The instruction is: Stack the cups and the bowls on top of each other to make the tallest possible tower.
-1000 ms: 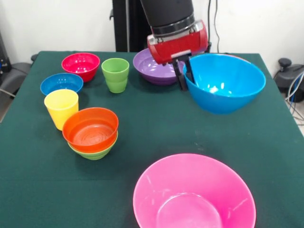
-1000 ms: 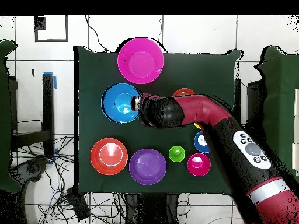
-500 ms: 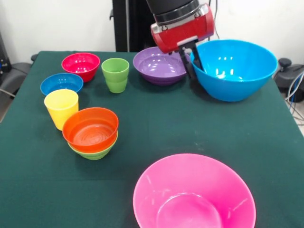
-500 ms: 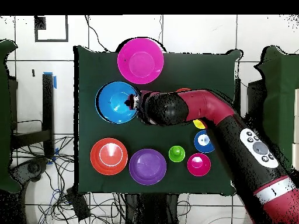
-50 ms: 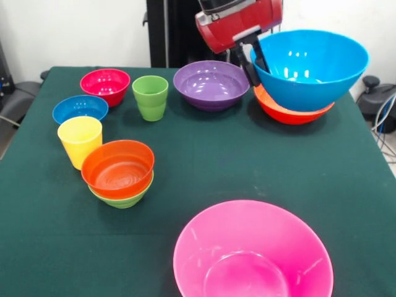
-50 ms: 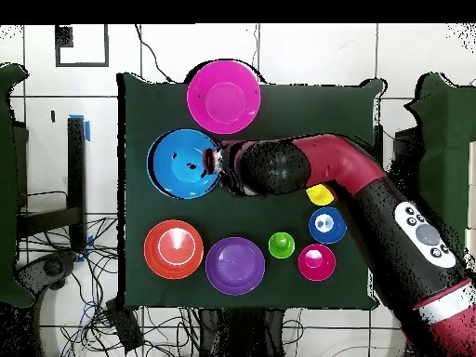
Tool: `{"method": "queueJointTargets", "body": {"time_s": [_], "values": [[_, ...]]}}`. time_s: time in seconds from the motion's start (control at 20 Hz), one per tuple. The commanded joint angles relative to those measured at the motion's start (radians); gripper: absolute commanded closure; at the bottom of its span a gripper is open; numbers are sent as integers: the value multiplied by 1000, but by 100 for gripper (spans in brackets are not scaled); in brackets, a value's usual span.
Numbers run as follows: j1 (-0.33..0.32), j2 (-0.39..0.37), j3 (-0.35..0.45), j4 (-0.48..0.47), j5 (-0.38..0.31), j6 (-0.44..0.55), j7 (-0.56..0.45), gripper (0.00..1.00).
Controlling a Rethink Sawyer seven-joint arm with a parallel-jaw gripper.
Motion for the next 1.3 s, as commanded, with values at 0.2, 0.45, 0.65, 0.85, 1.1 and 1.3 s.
{"method": "queueJointTargets", "body": {"time_s": [0.2, 0.45, 0.65, 0.85, 1.1, 1.3], "values": [[-74, 122, 65, -147, -14, 247, -497, 100], [-100, 154, 61, -219, -29, 309, -580, 100], [-93, 173, 41, -292, -37, 347, -624, 100], [-102, 181, 35, -318, -42, 370, -671, 100], [-95, 193, 20, -347, -53, 357, -688, 100], [-87, 202, 10, -360, -68, 339, -699, 100]]}}
